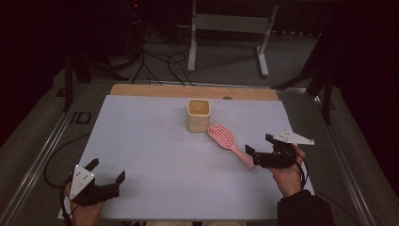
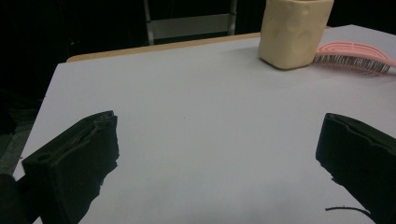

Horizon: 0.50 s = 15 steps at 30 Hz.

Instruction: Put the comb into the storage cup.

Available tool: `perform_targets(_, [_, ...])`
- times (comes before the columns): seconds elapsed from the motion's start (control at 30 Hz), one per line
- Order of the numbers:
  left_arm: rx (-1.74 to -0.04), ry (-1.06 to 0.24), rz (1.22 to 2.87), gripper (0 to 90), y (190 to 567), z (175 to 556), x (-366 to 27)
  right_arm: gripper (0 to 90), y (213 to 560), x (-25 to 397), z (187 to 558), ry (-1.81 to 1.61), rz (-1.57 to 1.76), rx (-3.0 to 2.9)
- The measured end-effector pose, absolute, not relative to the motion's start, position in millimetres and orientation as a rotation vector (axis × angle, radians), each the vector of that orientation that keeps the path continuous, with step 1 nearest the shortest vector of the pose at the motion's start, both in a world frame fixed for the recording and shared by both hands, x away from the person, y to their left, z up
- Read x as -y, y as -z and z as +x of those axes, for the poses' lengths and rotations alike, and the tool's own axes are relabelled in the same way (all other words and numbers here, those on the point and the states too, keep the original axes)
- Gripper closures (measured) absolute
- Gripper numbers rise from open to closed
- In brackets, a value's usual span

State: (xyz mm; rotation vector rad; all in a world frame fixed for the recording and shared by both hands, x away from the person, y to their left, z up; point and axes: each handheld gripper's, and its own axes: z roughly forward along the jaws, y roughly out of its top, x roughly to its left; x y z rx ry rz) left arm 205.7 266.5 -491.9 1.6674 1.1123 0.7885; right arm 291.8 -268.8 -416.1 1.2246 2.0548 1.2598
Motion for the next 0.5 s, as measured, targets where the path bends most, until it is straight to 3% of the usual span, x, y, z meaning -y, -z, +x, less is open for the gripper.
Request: perform_targets(0.5, [-1.114, -0.784, 1.671, 0.1, 492.3, 206.2, -266.6, 7.8, 405.6, 252.1, 318.2, -1.17, 1.218, -2.11])
